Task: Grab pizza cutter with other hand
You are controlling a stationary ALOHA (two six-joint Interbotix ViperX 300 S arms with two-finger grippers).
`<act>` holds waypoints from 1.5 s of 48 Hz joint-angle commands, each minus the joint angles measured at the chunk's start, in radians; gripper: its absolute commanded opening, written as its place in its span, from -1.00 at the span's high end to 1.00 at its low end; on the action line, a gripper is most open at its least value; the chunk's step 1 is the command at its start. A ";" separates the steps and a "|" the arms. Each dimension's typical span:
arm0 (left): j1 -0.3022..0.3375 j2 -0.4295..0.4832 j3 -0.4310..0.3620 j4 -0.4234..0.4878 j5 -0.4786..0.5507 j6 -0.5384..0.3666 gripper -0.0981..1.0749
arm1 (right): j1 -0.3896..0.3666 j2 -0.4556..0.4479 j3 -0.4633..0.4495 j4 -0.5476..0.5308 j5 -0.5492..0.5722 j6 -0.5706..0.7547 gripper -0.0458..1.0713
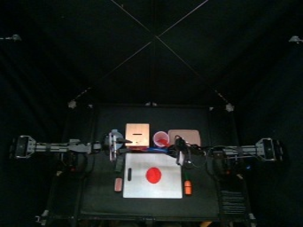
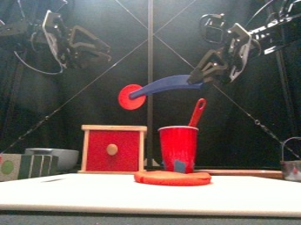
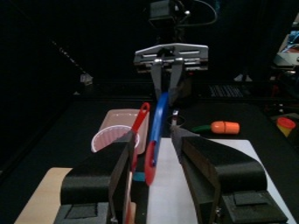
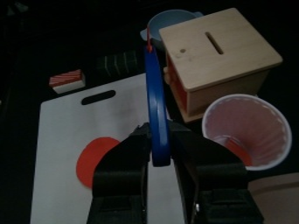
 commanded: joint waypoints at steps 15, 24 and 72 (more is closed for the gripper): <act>-0.081 0.028 -0.100 0.038 0.107 -0.003 -0.48 | 0.084 0.187 -0.132 0.002 -0.014 -0.002 0.02; -0.133 0.078 -0.127 0.037 0.229 -0.003 -0.48 | 0.120 0.267 -0.181 0.002 -0.015 0.002 0.22; -0.250 0.431 -0.153 -0.153 0.256 -0.005 -0.65 | 0.160 0.402 -0.288 -0.040 -0.017 0.000 0.24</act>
